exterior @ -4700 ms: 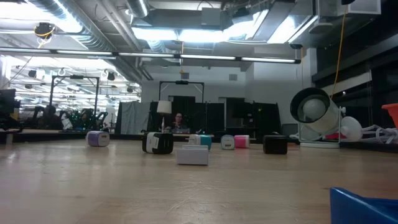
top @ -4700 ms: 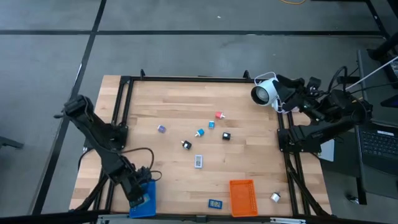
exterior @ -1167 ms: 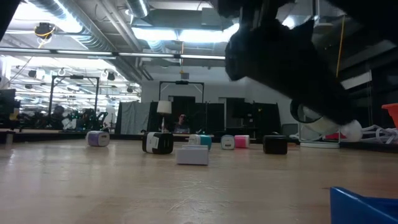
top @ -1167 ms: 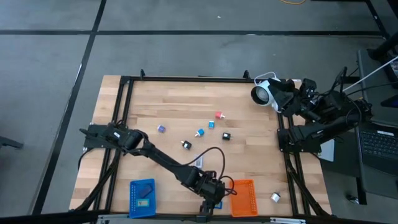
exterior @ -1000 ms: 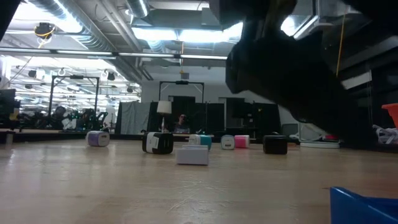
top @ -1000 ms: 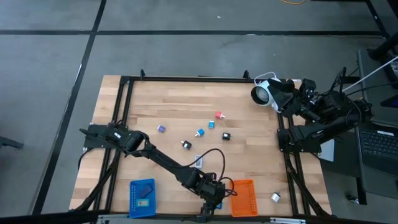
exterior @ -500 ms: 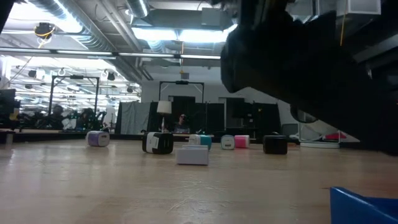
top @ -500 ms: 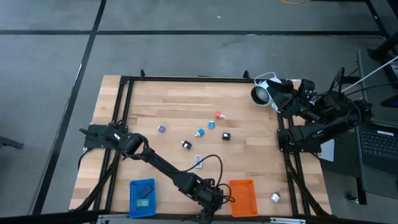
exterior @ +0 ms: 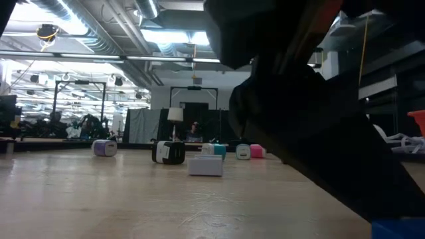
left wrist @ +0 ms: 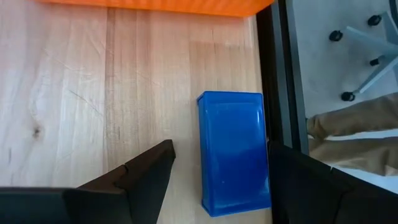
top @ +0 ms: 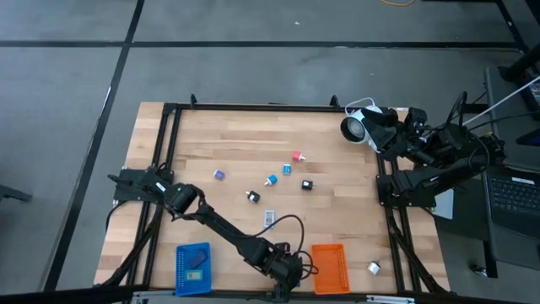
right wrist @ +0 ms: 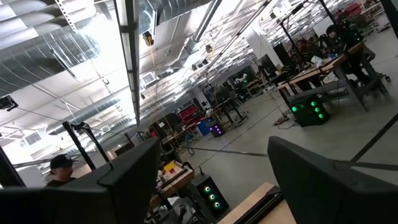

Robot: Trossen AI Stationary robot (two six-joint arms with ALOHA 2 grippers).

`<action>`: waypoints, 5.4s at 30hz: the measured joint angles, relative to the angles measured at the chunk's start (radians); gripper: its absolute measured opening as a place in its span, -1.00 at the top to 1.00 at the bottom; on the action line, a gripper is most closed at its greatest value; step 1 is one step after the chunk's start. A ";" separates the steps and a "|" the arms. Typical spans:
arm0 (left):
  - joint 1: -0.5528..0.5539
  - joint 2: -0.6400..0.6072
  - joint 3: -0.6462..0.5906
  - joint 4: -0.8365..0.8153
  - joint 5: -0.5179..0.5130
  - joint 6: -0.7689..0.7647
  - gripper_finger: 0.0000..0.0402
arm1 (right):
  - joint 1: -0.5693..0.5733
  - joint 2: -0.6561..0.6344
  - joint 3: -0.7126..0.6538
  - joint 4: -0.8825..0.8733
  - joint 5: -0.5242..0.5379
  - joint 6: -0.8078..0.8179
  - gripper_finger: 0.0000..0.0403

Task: Pick & Place Office items
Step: Put the blue digital clock into the blue bin

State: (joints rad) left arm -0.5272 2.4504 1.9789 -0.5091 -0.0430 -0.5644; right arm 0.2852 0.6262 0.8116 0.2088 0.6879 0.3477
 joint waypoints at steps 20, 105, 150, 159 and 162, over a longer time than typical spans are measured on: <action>0.010 0.037 -0.003 -0.043 0.045 -0.107 0.09 | 0.000 0.000 0.000 -0.001 0.000 -0.019 -0.50; 0.140 -0.023 0.005 -0.520 0.099 -0.291 0.27 | 0.000 0.000 0.000 -0.008 -0.027 -0.026 -0.50; -0.512 -0.569 -0.489 -0.553 -0.090 -1.253 0.27 | -0.001 0.001 0.000 -0.017 -0.050 0.003 -0.50; -0.506 -0.569 -0.633 -0.386 -0.057 -1.287 0.20 | -0.001 0.001 0.000 -0.021 -0.050 0.032 -0.50; -0.505 -0.570 -0.633 -0.402 -0.009 -1.287 -0.08 | -0.001 0.001 0.000 -0.024 -0.048 0.034 -0.50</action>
State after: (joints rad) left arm -1.0325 1.8809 1.3457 -0.9106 -0.0521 -1.8513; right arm 0.2844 0.6272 0.8120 0.1848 0.6402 0.3813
